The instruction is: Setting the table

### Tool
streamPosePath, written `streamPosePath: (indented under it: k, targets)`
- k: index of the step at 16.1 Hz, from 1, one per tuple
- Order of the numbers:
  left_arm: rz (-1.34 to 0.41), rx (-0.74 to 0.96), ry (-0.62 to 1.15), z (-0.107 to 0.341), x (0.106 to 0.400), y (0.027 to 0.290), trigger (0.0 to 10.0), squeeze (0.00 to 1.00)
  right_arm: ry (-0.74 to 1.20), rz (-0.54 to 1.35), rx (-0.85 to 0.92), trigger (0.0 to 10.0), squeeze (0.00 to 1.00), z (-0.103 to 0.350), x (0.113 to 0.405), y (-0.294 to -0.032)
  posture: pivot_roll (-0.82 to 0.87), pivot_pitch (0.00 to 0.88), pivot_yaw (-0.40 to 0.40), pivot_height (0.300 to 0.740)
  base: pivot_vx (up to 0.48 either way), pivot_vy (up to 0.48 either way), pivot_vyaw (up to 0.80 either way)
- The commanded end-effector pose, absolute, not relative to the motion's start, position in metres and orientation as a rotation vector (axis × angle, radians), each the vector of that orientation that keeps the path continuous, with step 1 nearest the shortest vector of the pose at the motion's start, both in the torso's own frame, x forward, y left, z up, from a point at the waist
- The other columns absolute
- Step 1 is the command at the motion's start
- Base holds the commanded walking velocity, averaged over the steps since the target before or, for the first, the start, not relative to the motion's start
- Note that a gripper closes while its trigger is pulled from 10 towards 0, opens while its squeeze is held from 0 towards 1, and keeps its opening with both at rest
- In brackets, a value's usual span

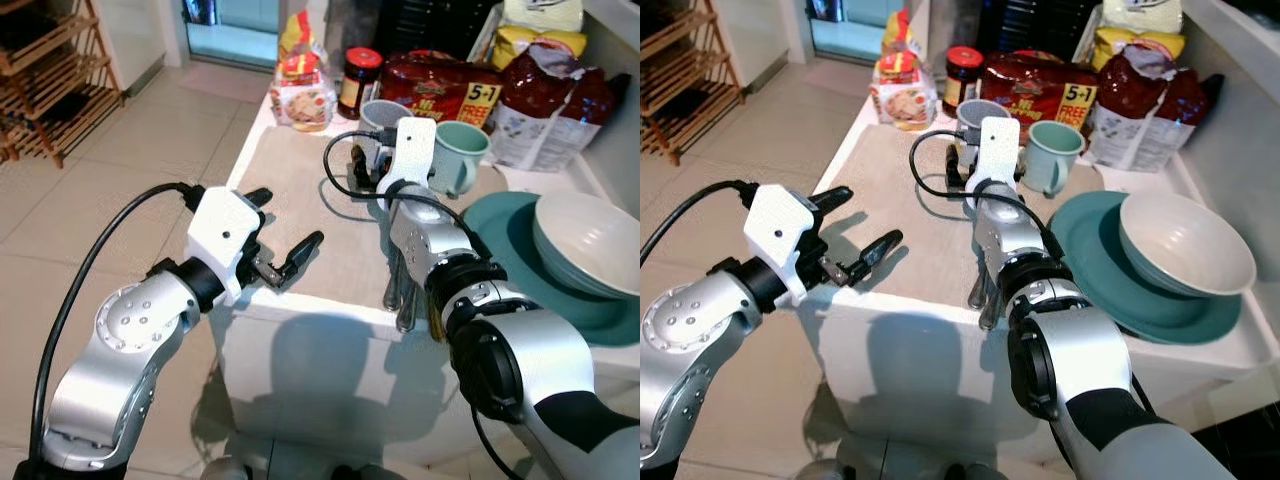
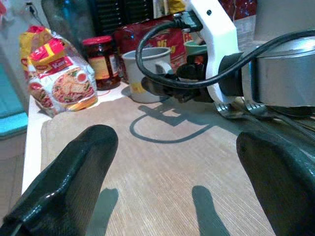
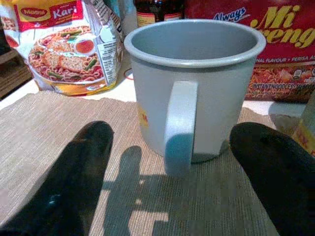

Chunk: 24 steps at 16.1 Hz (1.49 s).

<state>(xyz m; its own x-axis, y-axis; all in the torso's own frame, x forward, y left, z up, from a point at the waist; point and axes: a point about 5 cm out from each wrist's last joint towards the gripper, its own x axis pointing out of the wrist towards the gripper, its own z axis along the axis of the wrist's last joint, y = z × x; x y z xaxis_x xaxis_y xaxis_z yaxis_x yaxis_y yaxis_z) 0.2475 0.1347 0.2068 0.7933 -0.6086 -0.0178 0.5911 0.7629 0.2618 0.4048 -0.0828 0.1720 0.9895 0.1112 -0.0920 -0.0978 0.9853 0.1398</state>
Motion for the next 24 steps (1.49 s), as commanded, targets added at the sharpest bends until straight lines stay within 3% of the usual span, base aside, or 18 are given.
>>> streamPosePath:
  k: [1, 10, 20, 24]
  targets:
    - [-0.659, 0.262, -0.081, 0.21, 0.245, 0.132, 10.0, 0.0, 0.075, 0.091, 0.149, 0.0, 0.0, 0.181, 0.408, -0.087, 0.25, 0.083, -0.14, 0.74, 0.0, 0.0, 0.0]
    - [-0.653, 0.275, -0.07, 0.208, 0.243, 0.136, 10.0, 0.0, 0.077, 0.113, 0.192, 0.0, 0.0, 0.174, 0.404, -0.077, 0.27, 0.06, -0.147, 0.74, 0.0, 0.0, 0.0]
    - [-0.688, 0.259, -0.085, 0.207, 0.251, 0.122, 10.0, 0.0, 0.053, 0.081, 0.17, 0.0, 0.0, 0.176, 0.407, -0.1, 0.25, 0.046, -0.14, 0.74, 0.0, 0.0, 0.0]
    - [-0.663, 0.259, -0.087, 0.207, 0.251, 0.127, 10.0, 0.0, 0.061, 0.091, 0.178, 0.0, 0.0, 0.172, 0.406, -0.096, 0.27, 0.038, -0.151, 0.74, 0.0, 0.0, 0.0]
